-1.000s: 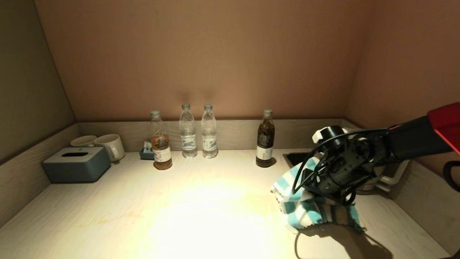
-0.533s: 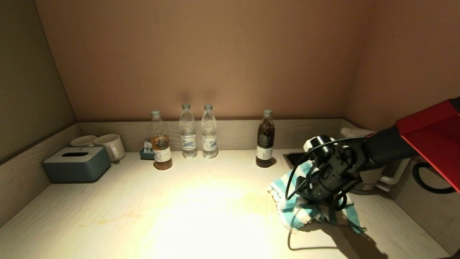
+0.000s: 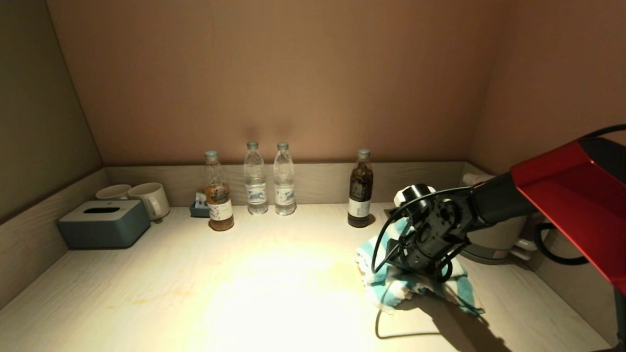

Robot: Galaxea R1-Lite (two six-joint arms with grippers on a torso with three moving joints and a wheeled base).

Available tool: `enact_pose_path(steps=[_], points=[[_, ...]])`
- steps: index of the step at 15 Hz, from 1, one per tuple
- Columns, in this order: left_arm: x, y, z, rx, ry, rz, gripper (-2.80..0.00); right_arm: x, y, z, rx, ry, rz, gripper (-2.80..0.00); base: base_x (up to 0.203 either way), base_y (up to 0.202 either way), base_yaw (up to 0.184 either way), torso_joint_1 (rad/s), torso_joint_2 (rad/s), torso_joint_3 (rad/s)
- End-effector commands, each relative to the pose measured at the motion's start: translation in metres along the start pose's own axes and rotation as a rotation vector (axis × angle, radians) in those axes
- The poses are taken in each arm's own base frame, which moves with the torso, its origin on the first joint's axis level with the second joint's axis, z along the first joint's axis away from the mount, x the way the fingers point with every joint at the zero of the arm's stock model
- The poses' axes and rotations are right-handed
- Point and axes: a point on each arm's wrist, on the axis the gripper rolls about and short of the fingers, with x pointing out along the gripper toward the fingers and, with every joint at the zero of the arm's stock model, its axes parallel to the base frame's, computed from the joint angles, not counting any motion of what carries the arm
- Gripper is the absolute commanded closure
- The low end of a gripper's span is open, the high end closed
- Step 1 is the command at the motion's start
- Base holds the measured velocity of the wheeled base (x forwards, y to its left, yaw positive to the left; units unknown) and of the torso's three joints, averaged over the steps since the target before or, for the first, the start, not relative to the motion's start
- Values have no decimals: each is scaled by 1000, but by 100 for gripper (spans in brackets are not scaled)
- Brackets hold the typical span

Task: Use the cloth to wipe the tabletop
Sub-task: Sweep the stains on the table

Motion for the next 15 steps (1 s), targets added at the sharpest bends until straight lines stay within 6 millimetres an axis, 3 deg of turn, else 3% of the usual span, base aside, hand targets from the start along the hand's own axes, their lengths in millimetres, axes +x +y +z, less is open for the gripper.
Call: enact_pose_path(steps=[1, 6, 15], points=[[0, 0, 0, -1, 2, 1, 0, 10, 14, -6, -34, 23, 4, 0, 0, 0, 0, 0, 0, 0], [0, 0, 0, -1, 2, 0, 0, 15, 31, -12, -77, 26, 20, 0, 0, 0, 0, 0, 0, 0], [0, 0, 0, -1, 2, 1, 0, 23, 79, -41, -208, 42, 59, 0, 0, 0, 0, 0, 0, 0]])
